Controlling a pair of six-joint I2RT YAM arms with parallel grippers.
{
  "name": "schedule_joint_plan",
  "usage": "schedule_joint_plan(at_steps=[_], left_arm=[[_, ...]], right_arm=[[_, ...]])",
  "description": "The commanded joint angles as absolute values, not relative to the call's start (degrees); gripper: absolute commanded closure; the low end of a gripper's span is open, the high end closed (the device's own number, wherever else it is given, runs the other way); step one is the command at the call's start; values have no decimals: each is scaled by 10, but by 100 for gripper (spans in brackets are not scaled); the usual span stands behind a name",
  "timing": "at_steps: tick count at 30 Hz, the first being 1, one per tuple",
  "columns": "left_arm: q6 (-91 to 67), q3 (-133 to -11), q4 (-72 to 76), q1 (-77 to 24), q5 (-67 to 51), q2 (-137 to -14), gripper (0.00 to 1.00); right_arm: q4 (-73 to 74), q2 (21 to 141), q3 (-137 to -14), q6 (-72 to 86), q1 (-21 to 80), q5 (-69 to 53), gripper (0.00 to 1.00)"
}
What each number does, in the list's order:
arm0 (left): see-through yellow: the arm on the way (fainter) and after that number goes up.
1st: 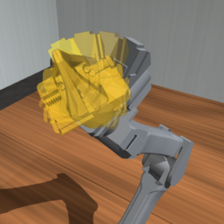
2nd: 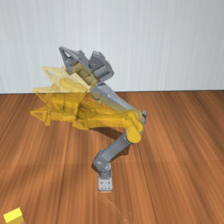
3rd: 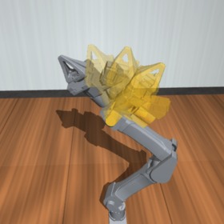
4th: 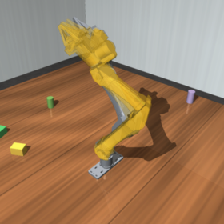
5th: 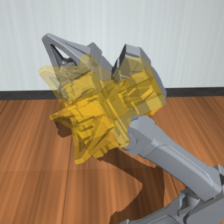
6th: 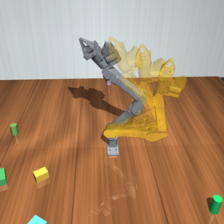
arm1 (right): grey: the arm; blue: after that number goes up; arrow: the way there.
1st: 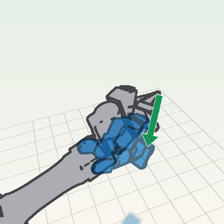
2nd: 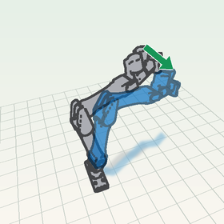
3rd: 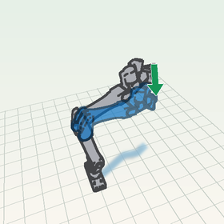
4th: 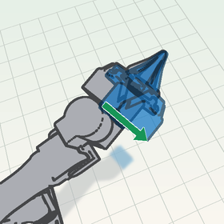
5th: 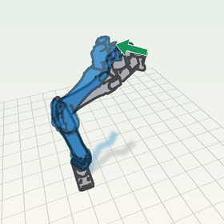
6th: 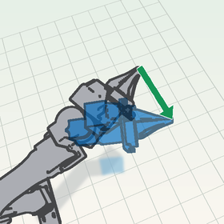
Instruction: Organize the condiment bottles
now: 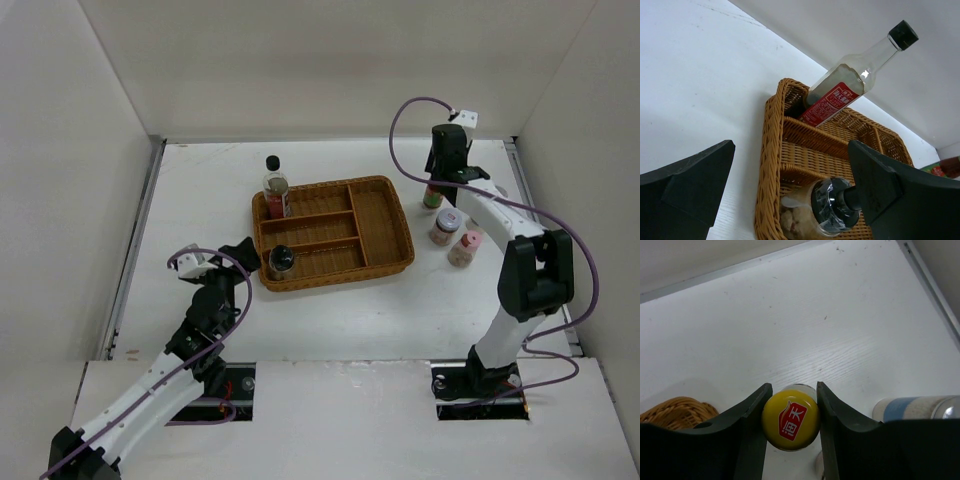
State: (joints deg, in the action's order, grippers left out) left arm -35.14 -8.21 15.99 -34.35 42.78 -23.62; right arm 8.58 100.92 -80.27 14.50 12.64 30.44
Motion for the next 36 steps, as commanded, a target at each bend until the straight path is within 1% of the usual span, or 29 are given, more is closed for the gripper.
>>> schedule_joint_plan(at_steps=[1,4,8,14,21,27,32,36], left_arm=[[-359,-76,196,-339,410,-246,0],[-359,-76,201,-338,407,-250,0],[-359,-75,204,-337,399,-253,0],[-359,-76,209,-335,394,-264,0],[-359,-76,210,-334,387,-263,0],[-359,-75,216,-333,386,-272,0],[-359,-74,220,-332,381,-272,0],[-360,-74,221,-332,374,-274,0]], right_arm=[[20,912,-861,111,154,330,79],[18,897,-871,91,185,325,78],[10,899,-882,104,217,307,78],[-14,950,-902,127,252,253,78],[-17,1003,-919,131,271,243,78],[-25,1038,-913,131,286,242,78],[-52,1049,-885,131,297,248,77],[-69,1049,-855,129,305,253,74]])
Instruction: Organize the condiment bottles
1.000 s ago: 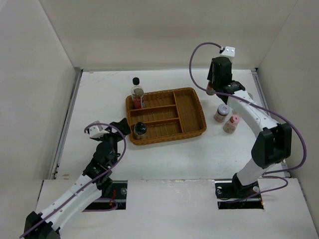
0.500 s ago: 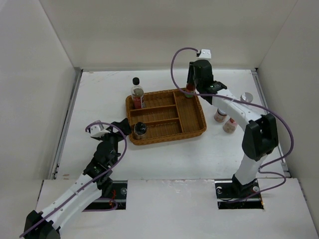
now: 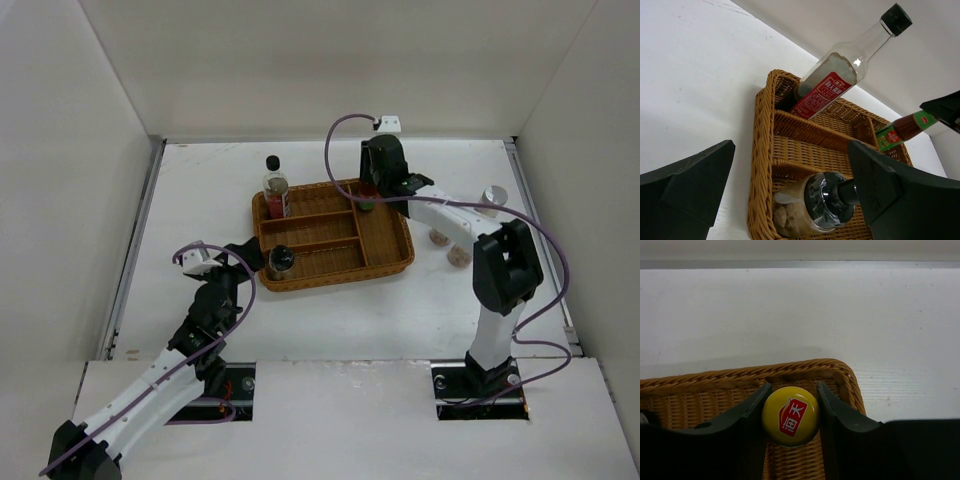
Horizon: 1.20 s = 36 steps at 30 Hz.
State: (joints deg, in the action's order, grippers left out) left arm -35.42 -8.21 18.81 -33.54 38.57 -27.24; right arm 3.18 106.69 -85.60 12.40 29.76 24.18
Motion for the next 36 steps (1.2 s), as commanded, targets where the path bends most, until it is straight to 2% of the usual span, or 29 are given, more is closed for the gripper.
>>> schedule_joint_plan(at_steps=[1,9,15,21,24,28,32,36], left_arm=[[-360,-74,222,-332,374,-273,0],[-360,-72,223,-331,374,-272,0],[-360,-72,223,-330,373,-271,0],[-361,-71,223,-333,370,-269,0],[-366,-70,225,-332,370,-274,0],[-367,-72,227,-331,360,-277,0],[-367,-72,228,-331,360,-280,0],[-367,-71,229,-331,359,-275,0]], right_arm=[[-71,1049,-847,129,305,253,71],[-74,1017,-817,131,307,251,25],[-70,877,-718,146,307,262,5],[-42,698,-509,216,237,343,3],[-13,659,-452,236,164,380,1],[11,658,-460,229,82,393,0],[38,715,-516,224,13,377,0],[-2,766,-540,230,-23,317,0]])
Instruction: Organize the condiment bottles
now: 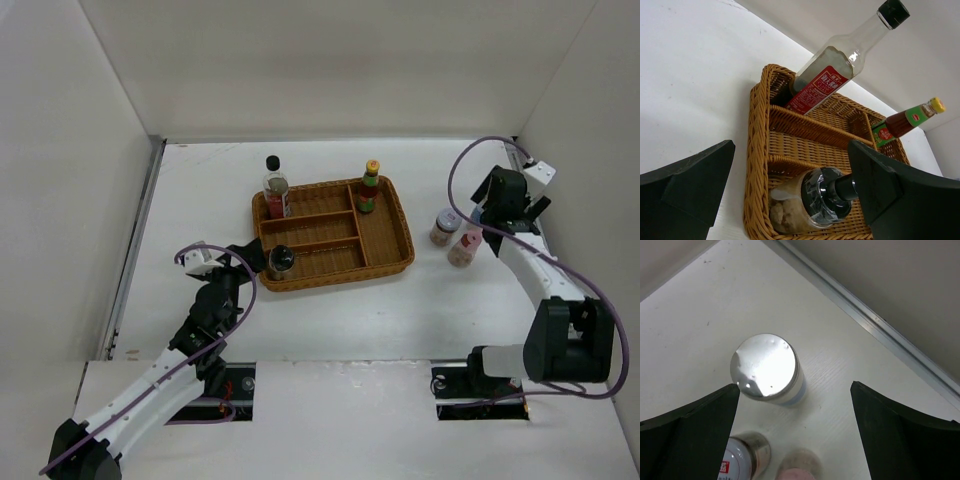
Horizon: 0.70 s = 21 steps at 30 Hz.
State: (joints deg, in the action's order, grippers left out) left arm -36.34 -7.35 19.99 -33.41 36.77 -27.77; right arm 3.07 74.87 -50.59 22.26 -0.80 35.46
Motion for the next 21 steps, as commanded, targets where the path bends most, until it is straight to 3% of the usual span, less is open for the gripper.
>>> schedule_joint_plan(at_steps=[1,10,12,13,14,16,21], left_arm=[[-367,-71,229,-331,359,-277,0],[-368,-73,229,-330,348,-280,0],[-369,-73,229,-331,348,-280,0],[-369,-73,229,-330,348,-279,0],[-369,-73,229,-329,350,-279,0],[-369,-73,229,-329,350,-282,0],[-369,-72,229,-329,352,-280,0]], right_arm=[[-19,779,-546,230,-29,292,0],[3,896,-620,254,-59,227,0],[4,904,-623,254,-58,232,14],[1,898,-619,255,-56,239,32],[-4,885,-614,257,-56,249,42],[-17,855,-610,256,-49,276,53],[-55,732,-600,207,20,358,56]])
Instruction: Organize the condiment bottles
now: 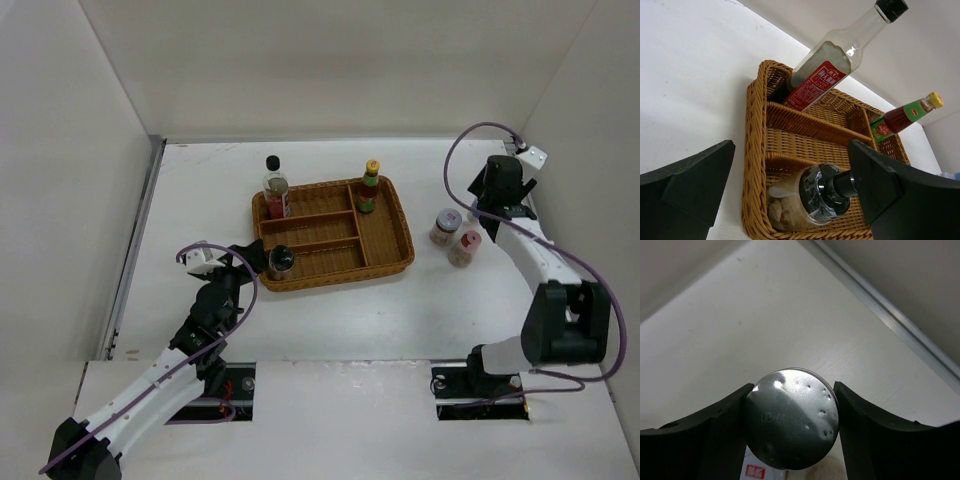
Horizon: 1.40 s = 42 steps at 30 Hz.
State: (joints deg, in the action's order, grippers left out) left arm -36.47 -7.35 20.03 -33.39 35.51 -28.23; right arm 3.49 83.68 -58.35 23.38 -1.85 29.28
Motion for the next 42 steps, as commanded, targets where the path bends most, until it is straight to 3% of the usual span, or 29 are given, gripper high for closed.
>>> schedule_joint_plan(at_steps=[1,6,13,25,31,34,36,42], left_arm=[[-369,-72,229,-329,353,-283,0],[-369,-71,230,-329,352,-279,0],[-369,-69,227,-328,355,-268,0],[-371,-70,230,-328,350,-277,0],[-371,-69,229,-327,350,-279,0],[-371,-69,227,-327,353,-272,0],[-371,-68,227,-327,356,-274,0],[-372,-68,226,-327,355,-270,0]], right_arm=[[-69,710,-598,197,37,365,56],[-69,663,-589,156,174,360,55],[-45,685,-549,190,329,330,55],[2,751,-488,232,384,301,53],[3,776,-475,250,385,285,41],[4,753,-474,252,385,290,17],[4,727,-475,251,379,289,8],[4,627,-471,251,326,287,0]])
